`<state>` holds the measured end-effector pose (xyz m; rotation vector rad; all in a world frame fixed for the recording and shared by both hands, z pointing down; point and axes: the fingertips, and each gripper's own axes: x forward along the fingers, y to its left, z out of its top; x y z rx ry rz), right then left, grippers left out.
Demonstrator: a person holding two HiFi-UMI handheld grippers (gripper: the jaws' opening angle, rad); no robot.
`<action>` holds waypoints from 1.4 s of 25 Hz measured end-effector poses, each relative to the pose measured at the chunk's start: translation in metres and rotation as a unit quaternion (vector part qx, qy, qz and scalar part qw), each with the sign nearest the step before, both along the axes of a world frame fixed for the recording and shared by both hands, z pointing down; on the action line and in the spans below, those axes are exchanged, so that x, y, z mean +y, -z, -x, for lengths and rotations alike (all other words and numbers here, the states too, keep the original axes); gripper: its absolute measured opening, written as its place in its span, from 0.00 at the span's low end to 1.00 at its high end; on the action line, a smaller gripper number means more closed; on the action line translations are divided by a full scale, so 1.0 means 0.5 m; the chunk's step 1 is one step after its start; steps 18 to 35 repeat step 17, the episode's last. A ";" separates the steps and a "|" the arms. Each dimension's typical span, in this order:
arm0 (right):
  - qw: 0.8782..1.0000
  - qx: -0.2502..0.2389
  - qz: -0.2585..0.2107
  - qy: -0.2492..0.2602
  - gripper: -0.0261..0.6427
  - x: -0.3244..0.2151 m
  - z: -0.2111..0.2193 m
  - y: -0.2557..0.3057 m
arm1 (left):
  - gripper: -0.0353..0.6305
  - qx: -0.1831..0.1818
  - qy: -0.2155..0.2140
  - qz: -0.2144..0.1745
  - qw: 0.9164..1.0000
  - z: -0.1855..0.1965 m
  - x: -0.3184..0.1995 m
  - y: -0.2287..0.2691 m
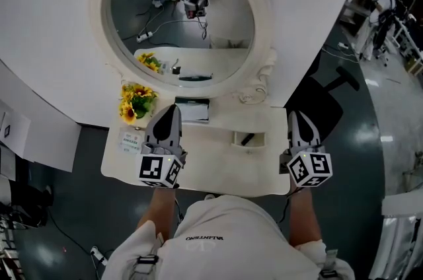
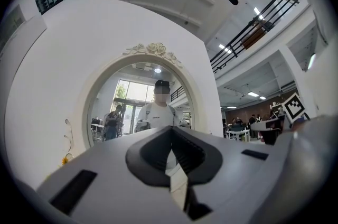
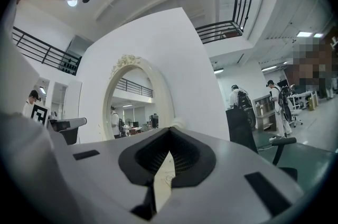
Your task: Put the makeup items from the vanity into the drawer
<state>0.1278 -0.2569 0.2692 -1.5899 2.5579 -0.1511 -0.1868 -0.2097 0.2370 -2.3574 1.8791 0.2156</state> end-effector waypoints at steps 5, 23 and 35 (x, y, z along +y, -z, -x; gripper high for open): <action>1.000 -0.003 0.003 -0.002 0.05 0.007 -0.001 -0.005 | 0.06 0.000 -0.005 0.003 1.000 -0.006 0.004 -0.006; 1.000 0.002 0.006 -0.012 0.05 0.021 -0.016 -0.008 | 0.06 0.003 -0.008 0.009 1.000 -0.011 0.008 -0.016; 1.000 0.002 0.006 -0.012 0.05 0.021 -0.016 -0.008 | 0.06 0.003 -0.008 0.009 1.000 -0.011 0.008 -0.016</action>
